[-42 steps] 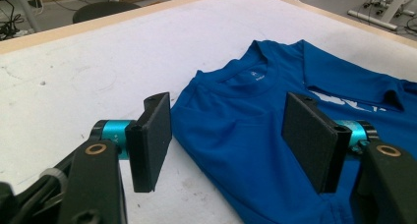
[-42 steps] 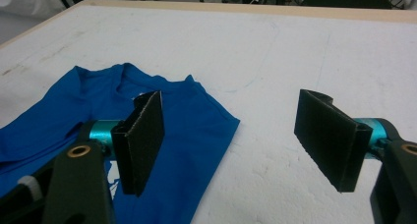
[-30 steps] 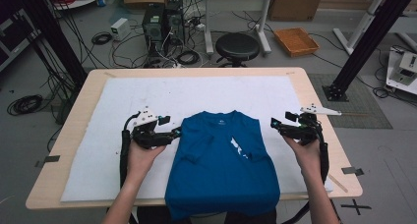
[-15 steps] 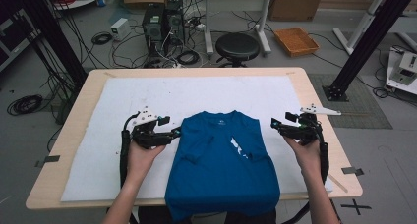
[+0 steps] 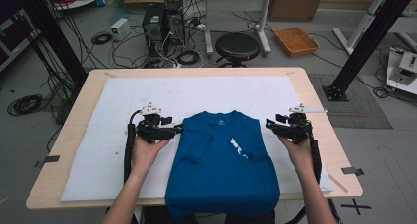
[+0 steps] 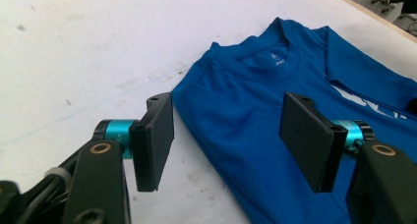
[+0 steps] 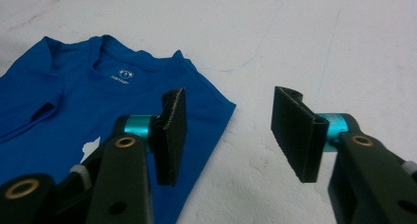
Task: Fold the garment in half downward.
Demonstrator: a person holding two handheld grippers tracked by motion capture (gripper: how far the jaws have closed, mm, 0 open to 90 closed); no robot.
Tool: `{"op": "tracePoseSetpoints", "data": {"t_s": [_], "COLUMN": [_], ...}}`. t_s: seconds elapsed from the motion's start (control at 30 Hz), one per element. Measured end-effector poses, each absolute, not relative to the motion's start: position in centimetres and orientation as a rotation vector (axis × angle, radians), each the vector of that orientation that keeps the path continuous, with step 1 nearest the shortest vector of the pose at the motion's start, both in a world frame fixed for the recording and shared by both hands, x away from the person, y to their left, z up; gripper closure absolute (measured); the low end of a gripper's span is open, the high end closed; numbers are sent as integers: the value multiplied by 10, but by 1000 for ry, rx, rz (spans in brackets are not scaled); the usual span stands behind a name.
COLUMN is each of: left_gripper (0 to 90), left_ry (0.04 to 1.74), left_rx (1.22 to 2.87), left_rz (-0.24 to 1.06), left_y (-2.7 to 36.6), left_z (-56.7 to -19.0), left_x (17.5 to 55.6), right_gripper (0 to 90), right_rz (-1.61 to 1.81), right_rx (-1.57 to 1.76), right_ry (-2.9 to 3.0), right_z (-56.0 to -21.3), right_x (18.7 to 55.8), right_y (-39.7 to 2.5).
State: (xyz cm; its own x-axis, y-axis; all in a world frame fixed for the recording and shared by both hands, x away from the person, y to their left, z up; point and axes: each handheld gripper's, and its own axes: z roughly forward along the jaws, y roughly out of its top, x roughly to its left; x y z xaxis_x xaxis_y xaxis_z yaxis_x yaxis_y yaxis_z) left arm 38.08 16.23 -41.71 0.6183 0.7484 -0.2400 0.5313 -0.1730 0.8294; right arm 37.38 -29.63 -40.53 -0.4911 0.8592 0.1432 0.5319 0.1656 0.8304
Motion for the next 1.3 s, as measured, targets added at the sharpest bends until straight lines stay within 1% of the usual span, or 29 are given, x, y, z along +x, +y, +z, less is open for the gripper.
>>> {"op": "tracePoseSetpoints", "data": {"t_s": [0.17, 0.2, 0.27, 0.3, 0.37, 0.43, 0.5, 0.6, 0.67, 0.73, 0.83, 0.9, 1.03, 1.13, 1.2, 1.27, 1.3], "left_gripper": [421, 441, 455, 480, 487, 524, 534, 583, 634, 723, 810, 836, 835, 824, 757, 697, 656], "left_ry": [1072, 1079, 1087, 1087, 1102, 1119, 1137, 1157, 1152, 1139, 1132, 1125, 1144, 1172, 1205, 1218, 1211], "left_rx": [1875, 1887, 1916, 1921, 1938, 1960, 1967, 1976, 1986, 1989, 1995, 1994, 1946, 1946, 1936, 1897, 1878], "left_rz": [221, 219, 219, 214, 205, 193, 184, 184, 201, 210, 223, 230, 244, 257, 265, 260, 250], "left_y": [149, 146, 140, 138, 135, 134, 133, 133, 133, 134, 137, 140, 148, 154, 158, 161, 162], "left_z": [-424, -425, -428, -429, -433, -437, -441, -444, -444, -444, -443, -442, -441, -443, -444, -444, -443], "left_x": [397, 400, 403, 404, 405, 407, 409, 410, 410, 410, 409, 409, 408, 409, 410, 411, 411], "right_gripper": [575, 588, 610, 615, 632, 643, 653, 668, 690, 755, 890, 900, 900, 900, 898, 804, 775], "right_rz": [1197, 1193, 1185, 1173, 1155, 1148, 1134, 1111, 1094, 1072, 1043, 1026, 1034, 1040, 1048, 1076, 1096], "right_rx": [1334, 1344, 1369, 1382, 1404, 1415, 1412, 1414, 1404, 1387, 1350, 1340, 1352, 1365, 1368, 1374, 1379], "right_ry": [2109, 2109, 2114, 2120, 2123, 2131, 2153, 2175, 2188, 2207, 2216, 2219, 2202, 2189, 2180, 2163, 2153], "right_z": [-414, -415, -418, -420, -425, -429, -432, -436, -438, -440, -442, -443, -442, -442, -441, -440, -440], "right_x": [385, 387, 392, 394, 399, 402, 404, 406, 407, 408, 406, 405, 404, 403, 402, 401, 401], "right_y": [-288, -287, -285, -284, -282, -279, -274, -267, -263, -259, -255, -254, -259, -263, -264, -266, -267]}}
